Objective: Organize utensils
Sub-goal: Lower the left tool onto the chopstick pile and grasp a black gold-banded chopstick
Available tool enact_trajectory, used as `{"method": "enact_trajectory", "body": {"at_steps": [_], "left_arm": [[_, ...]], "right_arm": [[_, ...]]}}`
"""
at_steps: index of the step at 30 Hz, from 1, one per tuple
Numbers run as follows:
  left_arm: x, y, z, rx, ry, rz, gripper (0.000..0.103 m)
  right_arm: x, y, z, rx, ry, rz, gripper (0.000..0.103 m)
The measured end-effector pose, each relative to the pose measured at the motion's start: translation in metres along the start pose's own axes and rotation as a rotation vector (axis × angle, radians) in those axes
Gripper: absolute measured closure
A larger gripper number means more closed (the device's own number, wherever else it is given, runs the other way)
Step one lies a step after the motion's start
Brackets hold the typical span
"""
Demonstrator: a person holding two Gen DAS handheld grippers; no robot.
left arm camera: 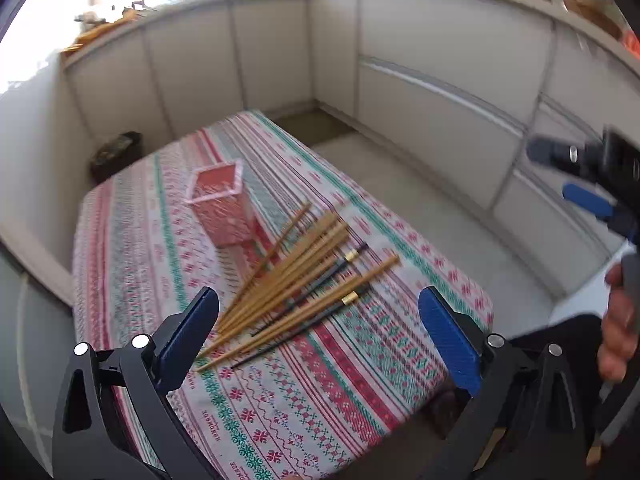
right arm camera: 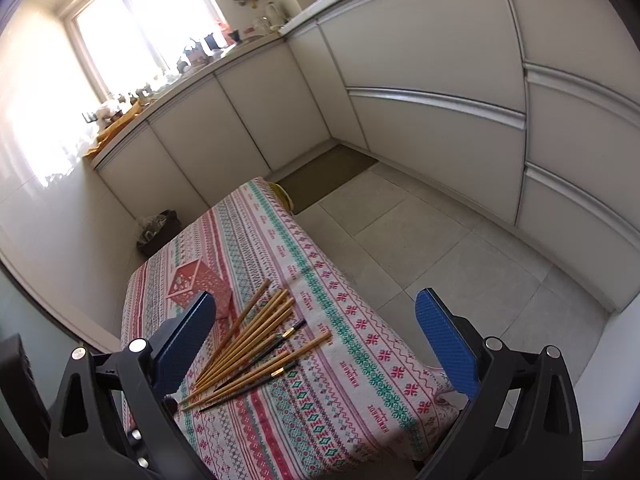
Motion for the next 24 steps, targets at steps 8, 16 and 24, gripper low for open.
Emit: {"method": "enact_trajectory", "body": {"at_steps": [8,16,24], "left_arm": [[-0.101,0.025,0.035,-0.3,0.378,-0.489,0.007],[-0.148,0.01,0.008,-0.233,0.398,-0.569,0.03],[-0.18,0.011,0.017,-0.269,0.356,-0.635,0.058]], "right_arm": [[-0.081,-0.004,0.027,-0.081,-0.013,-0.164,0.006],[-0.111,-0.002,0.033,-0.14,-0.115,-0.297,0.006],[-0.127,-0.001,0.036,-0.197,-0.171,-0.384,0.006]]}}
Point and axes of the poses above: each gripper's, at about its wrist camera, not at the fingertips, and x roughly against the way its jaws point, z to its right, y to its underside, the point moved 3 cm from there along -x, roughly the way its jaws point, and after that the axes turned 11 degrees about y, right-handed, at the moved point
